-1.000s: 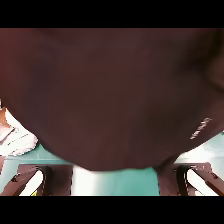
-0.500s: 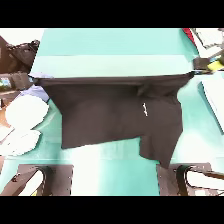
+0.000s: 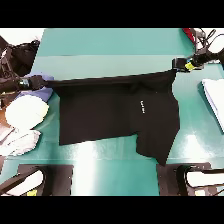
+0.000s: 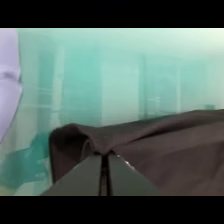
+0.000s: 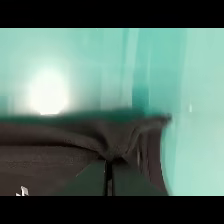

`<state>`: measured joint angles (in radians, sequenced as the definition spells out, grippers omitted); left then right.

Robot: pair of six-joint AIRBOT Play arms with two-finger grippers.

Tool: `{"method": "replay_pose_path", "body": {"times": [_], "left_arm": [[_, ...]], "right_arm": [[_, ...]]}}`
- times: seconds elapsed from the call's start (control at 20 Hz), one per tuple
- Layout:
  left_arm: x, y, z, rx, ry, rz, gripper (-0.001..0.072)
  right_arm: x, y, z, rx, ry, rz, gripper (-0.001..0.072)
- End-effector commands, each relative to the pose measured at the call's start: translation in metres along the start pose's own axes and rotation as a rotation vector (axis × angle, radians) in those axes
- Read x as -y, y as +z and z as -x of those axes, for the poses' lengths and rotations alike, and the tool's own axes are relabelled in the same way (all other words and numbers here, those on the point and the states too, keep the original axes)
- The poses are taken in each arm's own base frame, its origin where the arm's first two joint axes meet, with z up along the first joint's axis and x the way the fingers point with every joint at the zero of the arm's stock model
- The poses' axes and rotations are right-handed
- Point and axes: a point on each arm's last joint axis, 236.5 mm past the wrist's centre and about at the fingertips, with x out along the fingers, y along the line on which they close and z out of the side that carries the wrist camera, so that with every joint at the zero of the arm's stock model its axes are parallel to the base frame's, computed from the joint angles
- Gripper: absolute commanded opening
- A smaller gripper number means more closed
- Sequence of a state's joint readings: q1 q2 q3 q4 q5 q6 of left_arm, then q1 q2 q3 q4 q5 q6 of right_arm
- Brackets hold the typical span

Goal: Fold the shirts.

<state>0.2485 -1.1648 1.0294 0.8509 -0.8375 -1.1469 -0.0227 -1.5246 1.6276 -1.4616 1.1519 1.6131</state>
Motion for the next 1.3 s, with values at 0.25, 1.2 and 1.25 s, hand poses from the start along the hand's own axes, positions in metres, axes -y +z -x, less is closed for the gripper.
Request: {"method": "replay_pose_path", "body": {"times": [0.25,1.2,1.25], "left_arm": [[0.003,0.005,-0.024,-0.093,-0.064,-0.007,0.0025],[-0.012,-0.145,0.01,-0.642,0.014,0.04,0.0335],[-0.01,-0.152,0.017,-0.641,0.019,0.039,0.0312]], "right_arm": [[0.011,0.008,-0.003,0.032,-0.016,-0.022,0.0015],[0.05,-0.137,-0.005,-0.435,-0.109,-0.038,0.0426],[0.054,-0.132,0.005,-0.403,-0.112,-0.047,0.0426]]}}
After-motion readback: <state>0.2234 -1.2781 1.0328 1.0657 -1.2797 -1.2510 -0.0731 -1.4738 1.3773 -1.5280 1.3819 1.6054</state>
